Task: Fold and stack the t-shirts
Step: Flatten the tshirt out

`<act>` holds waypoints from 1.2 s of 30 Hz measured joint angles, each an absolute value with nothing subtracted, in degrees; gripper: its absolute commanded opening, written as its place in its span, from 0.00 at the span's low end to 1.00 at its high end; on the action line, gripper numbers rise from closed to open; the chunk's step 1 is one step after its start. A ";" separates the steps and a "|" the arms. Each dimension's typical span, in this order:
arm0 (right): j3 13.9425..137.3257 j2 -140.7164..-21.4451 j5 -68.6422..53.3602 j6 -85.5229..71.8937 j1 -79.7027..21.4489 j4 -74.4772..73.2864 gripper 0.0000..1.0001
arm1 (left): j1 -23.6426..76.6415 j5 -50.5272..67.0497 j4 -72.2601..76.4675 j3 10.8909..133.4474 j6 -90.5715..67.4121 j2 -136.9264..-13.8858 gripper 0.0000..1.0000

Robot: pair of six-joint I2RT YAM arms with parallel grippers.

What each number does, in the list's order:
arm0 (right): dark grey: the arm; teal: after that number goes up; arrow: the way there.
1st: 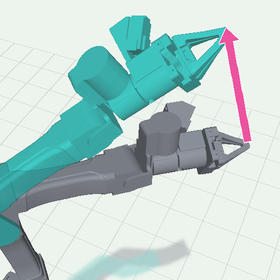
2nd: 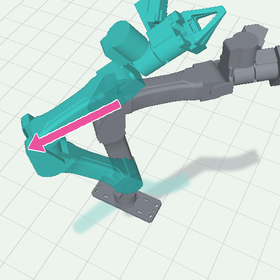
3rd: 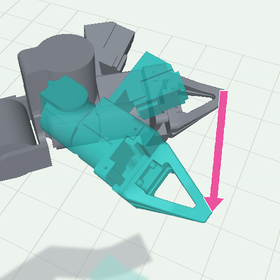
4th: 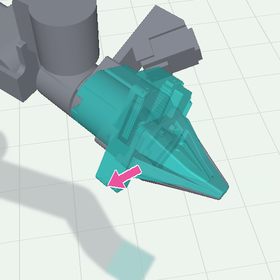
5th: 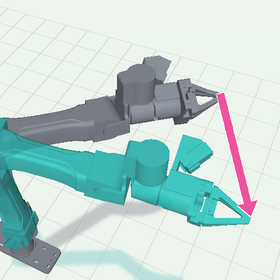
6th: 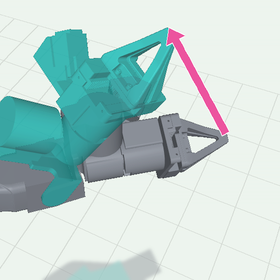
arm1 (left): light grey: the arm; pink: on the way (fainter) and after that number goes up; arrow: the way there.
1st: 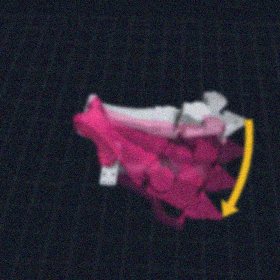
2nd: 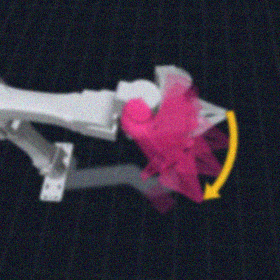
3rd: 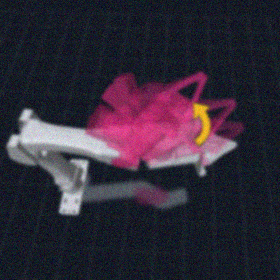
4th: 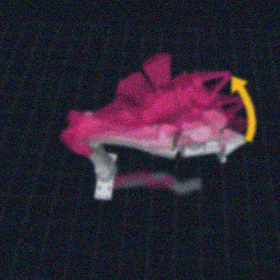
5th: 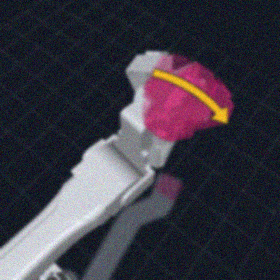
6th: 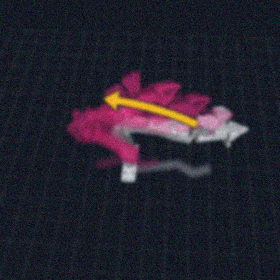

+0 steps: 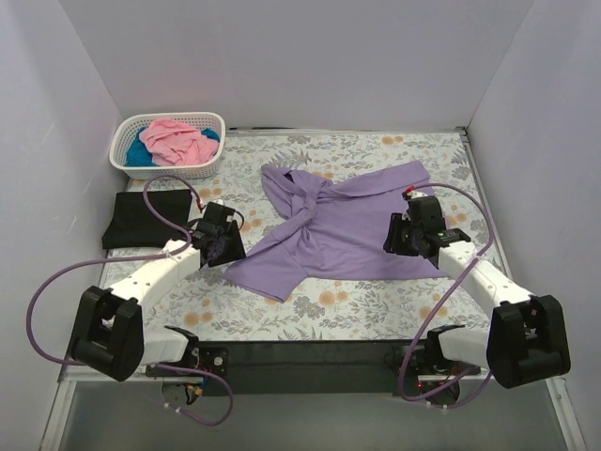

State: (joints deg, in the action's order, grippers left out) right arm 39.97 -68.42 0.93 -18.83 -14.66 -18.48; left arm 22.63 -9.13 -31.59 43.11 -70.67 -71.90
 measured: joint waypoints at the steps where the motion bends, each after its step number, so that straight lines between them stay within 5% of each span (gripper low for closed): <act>1: 39.97 -68.93 0.56 -18.81 -15.07 -18.31 0.44 | 22.63 -9.69 -31.88 43.11 -70.54 -72.69 0.49; 16: 41.21 -74.89 -4.47 -15.84 -18.17 -15.59 0.44 | 22.63 -7.68 -32.49 43.51 -68.18 -81.78 0.49; 27: 54.11 -89.91 -15.53 -23.42 -25.43 -0.21 0.53 | 22.63 -5.41 -27.94 42.54 -67.79 -81.10 0.52; 36: 65.65 -103.61 -11.55 -34.89 -31.46 5.52 0.55 | 22.63 -4.36 -24.69 40.38 -67.55 -80.36 0.48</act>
State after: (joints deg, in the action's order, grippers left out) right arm 65.65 -103.61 -11.55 -34.89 -31.46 5.52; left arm 22.63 -4.36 -24.69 40.38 -67.55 -80.36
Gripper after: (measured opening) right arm 0.545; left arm 0.489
